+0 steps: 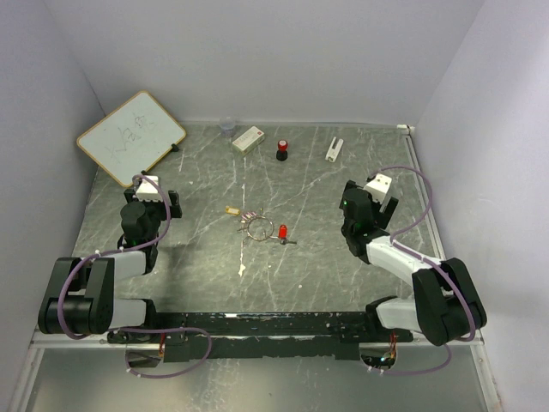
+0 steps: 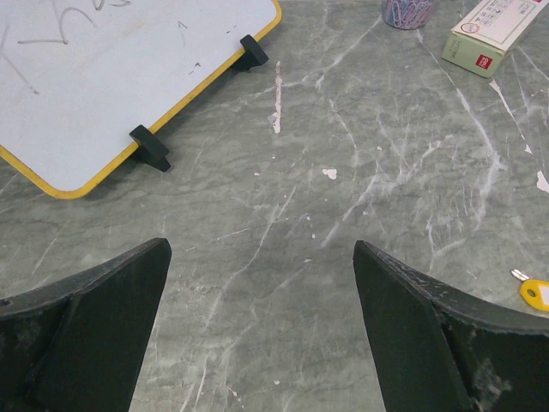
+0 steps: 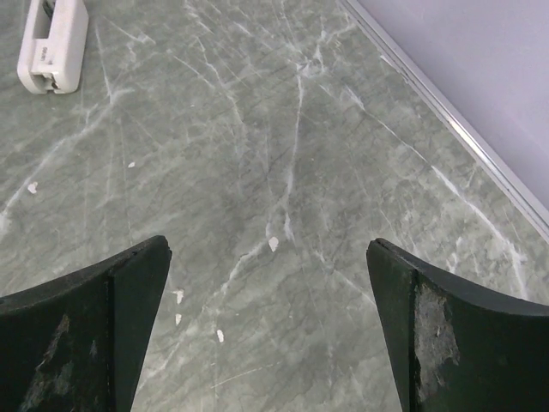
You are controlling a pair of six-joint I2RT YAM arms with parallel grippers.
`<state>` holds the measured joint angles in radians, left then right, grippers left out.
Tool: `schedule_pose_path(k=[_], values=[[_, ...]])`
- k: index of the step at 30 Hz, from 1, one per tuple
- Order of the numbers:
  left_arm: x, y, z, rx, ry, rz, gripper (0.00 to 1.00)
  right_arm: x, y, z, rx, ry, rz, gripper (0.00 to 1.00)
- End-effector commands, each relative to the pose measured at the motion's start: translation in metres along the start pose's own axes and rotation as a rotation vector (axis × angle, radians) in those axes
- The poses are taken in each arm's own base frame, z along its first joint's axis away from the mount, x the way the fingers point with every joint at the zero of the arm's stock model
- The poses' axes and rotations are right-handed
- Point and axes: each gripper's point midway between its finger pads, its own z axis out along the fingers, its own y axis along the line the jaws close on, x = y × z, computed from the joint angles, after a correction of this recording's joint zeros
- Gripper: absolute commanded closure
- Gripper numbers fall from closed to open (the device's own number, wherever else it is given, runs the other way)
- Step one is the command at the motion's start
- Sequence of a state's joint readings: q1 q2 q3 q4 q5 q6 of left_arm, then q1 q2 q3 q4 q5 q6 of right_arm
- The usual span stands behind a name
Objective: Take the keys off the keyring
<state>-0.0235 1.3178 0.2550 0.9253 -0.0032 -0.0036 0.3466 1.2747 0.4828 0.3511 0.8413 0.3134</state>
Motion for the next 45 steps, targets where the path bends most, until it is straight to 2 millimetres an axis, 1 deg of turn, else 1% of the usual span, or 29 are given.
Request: schedule_pose_path(k=[1,7,13,14,16,21,22,23,25,26,28,29,31,35,38,39,41,45], values=[[-0.013,-0.003,0.007,0.011,-0.031,-0.002,0.01,-0.01,0.002,-0.002,-0.013,-0.032,0.025,0.0],[-0.013,-0.003,0.007,0.011,-0.03,-0.002,0.01,-0.006,0.002,0.001,0.01,-0.018,0.015,0.0],[-0.014,-0.002,0.006,0.004,-0.035,-0.008,0.01,-0.006,0.008,-0.002,-0.024,-0.017,0.004,0.0],[-0.014,-0.002,0.006,0.005,-0.035,-0.008,0.01,-0.006,0.01,-0.003,-0.045,-0.012,-0.004,0.0],[-0.015,-0.002,0.007,0.006,-0.033,-0.009,0.01,-0.004,0.022,-0.008,-0.14,-0.011,-0.02,0.0],[-0.015,0.001,0.006,-0.016,-0.022,-0.022,0.01,0.001,0.059,-0.03,-0.403,0.04,-0.027,0.0],[-0.017,0.003,0.006,-0.029,-0.022,-0.029,0.01,0.001,0.066,-0.035,-0.445,0.061,-0.027,0.0],[-0.014,0.005,0.006,-0.041,-0.002,-0.035,0.01,0.003,0.072,-0.039,-0.483,0.086,-0.028,0.0],[-0.016,0.004,0.008,-0.04,0.012,-0.047,0.01,0.005,0.085,-0.05,-0.557,0.13,-0.03,0.01],[-0.017,0.002,0.009,-0.032,0.018,-0.055,0.01,0.007,0.091,-0.056,-0.595,0.146,-0.038,0.04],[-0.021,-0.004,0.009,0.0,0.022,-0.084,0.01,0.009,0.102,-0.071,-0.661,0.162,-0.052,0.13],[-0.024,-0.007,0.008,0.016,0.019,-0.094,0.01,0.011,0.107,-0.078,-0.689,0.167,-0.06,0.16],[-0.029,-0.01,0.006,0.024,0.011,-0.119,0.01,0.016,0.114,-0.09,-0.722,0.178,-0.064,0.19],[-0.039,-0.007,0.002,-0.012,0.002,-0.208,0.01,0.025,0.133,-0.12,-0.798,0.18,-0.072,0.19],[-0.039,-0.005,0.001,-0.045,0.041,-0.252,0.01,0.034,0.144,-0.135,-0.839,0.192,-0.093,0.16],[-0.038,-0.007,0.0,-0.033,0.062,-0.246,0.01,0.038,0.148,-0.139,-0.849,0.197,-0.103,0.17],[-0.035,-0.02,-0.003,0.04,0.093,-0.207,0.01,0.046,0.154,-0.142,-0.867,0.21,-0.124,0.32],[-0.041,-0.044,-0.011,0.168,0.075,-0.166,0.01,0.061,0.167,-0.142,-0.886,0.259,-0.156,0.64]])
